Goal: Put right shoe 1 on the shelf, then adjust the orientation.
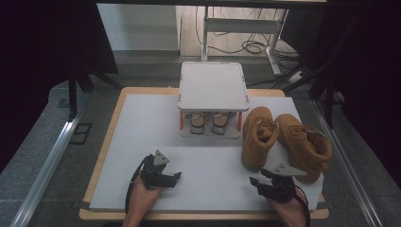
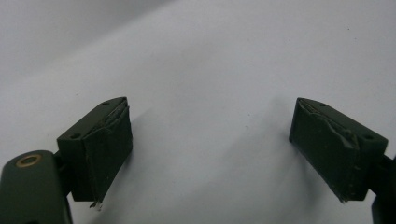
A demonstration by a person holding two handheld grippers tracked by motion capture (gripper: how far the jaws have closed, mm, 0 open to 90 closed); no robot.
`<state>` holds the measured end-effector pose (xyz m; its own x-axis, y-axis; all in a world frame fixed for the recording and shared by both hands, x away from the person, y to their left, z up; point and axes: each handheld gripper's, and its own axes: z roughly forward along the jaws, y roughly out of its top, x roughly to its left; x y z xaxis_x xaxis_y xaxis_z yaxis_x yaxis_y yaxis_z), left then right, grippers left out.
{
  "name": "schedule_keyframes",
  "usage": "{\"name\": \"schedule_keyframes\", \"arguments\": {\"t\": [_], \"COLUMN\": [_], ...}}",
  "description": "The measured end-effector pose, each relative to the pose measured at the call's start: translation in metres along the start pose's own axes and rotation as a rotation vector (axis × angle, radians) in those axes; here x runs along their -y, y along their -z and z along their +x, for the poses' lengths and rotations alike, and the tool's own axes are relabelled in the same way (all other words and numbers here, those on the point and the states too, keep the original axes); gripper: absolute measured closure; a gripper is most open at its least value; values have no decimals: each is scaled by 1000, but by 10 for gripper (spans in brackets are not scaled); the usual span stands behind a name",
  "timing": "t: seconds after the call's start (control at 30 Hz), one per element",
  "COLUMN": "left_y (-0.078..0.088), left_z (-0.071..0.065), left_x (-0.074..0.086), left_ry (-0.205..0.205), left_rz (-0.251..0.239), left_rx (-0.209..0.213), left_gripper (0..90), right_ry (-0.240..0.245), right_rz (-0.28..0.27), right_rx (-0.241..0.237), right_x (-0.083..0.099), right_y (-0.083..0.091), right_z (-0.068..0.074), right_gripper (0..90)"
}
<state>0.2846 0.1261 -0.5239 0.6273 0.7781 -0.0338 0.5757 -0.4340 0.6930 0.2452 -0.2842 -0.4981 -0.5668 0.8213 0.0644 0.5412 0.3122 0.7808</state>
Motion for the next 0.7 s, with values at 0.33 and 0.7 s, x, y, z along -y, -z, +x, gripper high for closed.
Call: {"name": "schedule_keyframes", "arguments": {"t": [0.33,0.7], "left_y": [0,0], "left_z": [0,0], "left_x": [0,0], "left_ry": [-1,-1], "left_rz": [0,0], "left_rx": [0,-1], "left_gripper": [130,130], "right_ry": [44,72], "right_rz": [-6,-2], "right_rx": [-20,-10], "right_x": [-14,-22], "right_y": [-16,-34], "right_z": [7,7], "right_gripper": [525,754]}}
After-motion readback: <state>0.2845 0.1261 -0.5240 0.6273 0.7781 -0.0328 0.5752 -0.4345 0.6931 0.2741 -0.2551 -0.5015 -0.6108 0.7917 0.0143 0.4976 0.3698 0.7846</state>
